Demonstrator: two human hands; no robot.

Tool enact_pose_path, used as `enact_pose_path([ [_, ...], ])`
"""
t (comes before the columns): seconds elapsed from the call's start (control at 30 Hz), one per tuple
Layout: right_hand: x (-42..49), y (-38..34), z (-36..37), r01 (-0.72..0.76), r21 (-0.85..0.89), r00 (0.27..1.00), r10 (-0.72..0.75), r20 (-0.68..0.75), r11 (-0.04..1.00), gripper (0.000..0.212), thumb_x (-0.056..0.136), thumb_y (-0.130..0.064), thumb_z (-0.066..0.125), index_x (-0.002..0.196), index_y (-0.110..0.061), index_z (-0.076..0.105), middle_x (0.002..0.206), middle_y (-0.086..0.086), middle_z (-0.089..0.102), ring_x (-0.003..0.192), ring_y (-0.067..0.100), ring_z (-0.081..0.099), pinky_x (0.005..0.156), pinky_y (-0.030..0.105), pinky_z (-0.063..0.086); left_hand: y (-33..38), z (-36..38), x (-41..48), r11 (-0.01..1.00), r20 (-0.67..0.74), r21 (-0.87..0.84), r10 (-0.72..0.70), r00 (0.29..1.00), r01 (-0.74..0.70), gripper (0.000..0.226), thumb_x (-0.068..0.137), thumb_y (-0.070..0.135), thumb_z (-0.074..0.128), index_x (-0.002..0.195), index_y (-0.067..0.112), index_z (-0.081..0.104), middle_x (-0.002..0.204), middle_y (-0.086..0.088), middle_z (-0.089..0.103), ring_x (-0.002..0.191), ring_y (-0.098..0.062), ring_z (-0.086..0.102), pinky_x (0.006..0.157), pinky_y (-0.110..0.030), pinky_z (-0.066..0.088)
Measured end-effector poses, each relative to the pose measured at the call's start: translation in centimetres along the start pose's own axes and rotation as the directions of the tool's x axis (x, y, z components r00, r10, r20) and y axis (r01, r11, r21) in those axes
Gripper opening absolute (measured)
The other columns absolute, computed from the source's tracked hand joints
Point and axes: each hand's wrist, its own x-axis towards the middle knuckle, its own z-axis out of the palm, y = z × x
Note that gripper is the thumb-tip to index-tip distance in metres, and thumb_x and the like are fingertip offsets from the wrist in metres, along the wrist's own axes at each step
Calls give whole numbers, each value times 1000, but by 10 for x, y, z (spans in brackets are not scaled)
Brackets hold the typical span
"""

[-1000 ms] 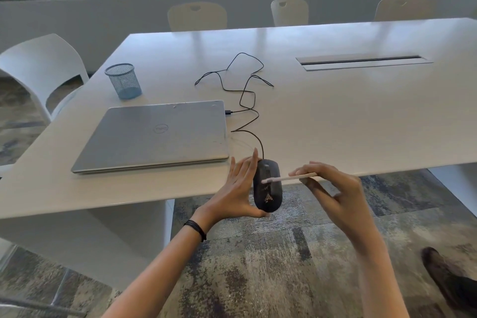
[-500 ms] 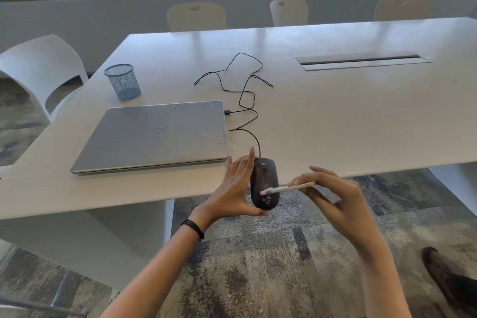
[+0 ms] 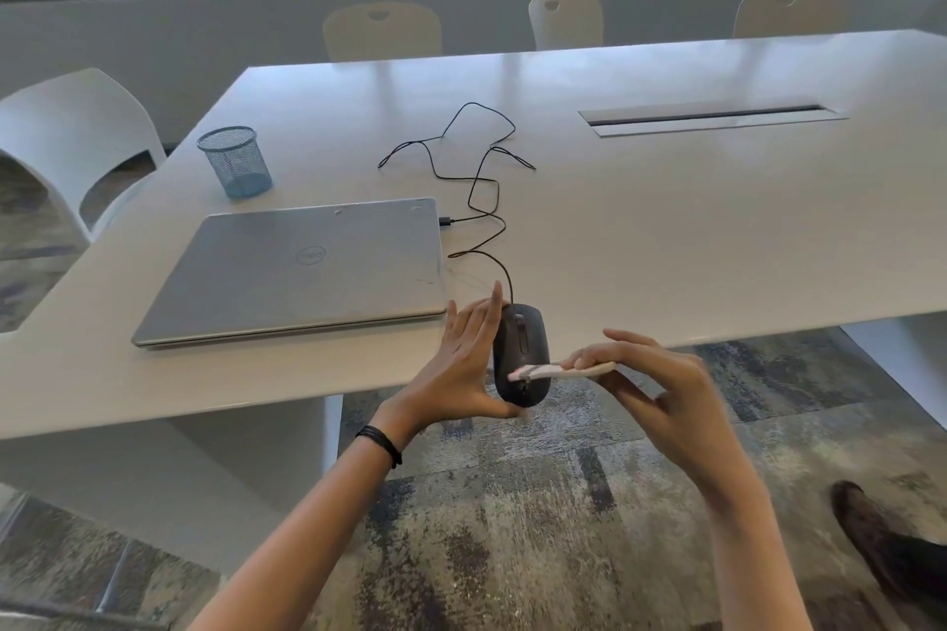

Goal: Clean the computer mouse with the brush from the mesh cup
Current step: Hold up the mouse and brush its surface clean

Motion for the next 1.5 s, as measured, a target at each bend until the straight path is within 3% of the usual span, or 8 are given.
enact_pose_path([
  [0.57,1,-11,-4,23,-73,992,-14,124,997,18,85,-16,62,100,-22,71,97,-19,72,92,-2,67,104,24,41,-3,-9,-12,1000,-40,3,-19,999,20,135,63,59,75,144,11,-22,150,-11,19,143,-21,8,115,-47,-15],
  [0.73,1,-11,1,28,-61,996,-23,84,998,20,84,-9,67,100,-20,71,97,-10,74,95,8,69,101,29,45,-2,-7,-12,1000,-30,20,-14,999,15,137,63,58,77,144,9,-21,149,-11,20,143,-23,11,115,-50,-13],
  [0.87,-1,-6,-2,3,-40,992,2,125,999,26,84,-3,67,101,-22,71,95,-10,74,94,7,68,90,18,48,-3,-5,-11,999,-19,43,-12,1000,13,136,63,58,77,144,8,-20,149,-12,21,142,-24,11,115,-55,-9],
  [0.97,0,-7,-2,17,14,997,-18,68,1000,20,84,-6,66,100,-17,71,97,-10,74,95,5,68,86,22,52,-2,-4,-10,999,-13,45,-11,1000,11,137,63,62,75,144,9,-22,149,-11,21,143,-23,11,115,-54,-10],
  [1.17,1,-4,3,6,-18,997,-4,80,1000,13,86,-11,65,97,-16,70,94,-17,73,86,-2,69,111,37,34,0,-3,-7,1000,-15,21,-20,1000,20,137,63,63,74,145,9,-21,150,-9,21,144,-21,10,115,-54,-10],
  [1.3,3,0,3,-34,-23,997,32,-65,999,13,83,-10,64,94,-10,70,92,-12,72,85,1,69,110,46,36,-1,-3,-7,1000,-24,13,-25,999,25,137,63,59,76,145,9,-20,150,-9,20,143,-20,9,116,-53,-11],
  [1.4,6,0,4,-28,0,998,27,-65,1000,13,82,-10,65,94,-12,70,92,-10,73,86,1,70,110,46,36,-1,-4,-7,1000,-34,13,-25,999,25,136,63,59,76,145,13,-23,150,-9,19,143,-20,8,115,-50,-13],
  [1.5,3,6,-3,-70,16,996,71,-53,997,18,81,-9,67,95,-19,70,91,-23,71,83,-1,69,109,40,36,-1,-4,-8,1000,-31,18,-24,999,24,136,64,61,74,144,12,-23,150,-10,19,143,-20,8,116,-50,-13],
])
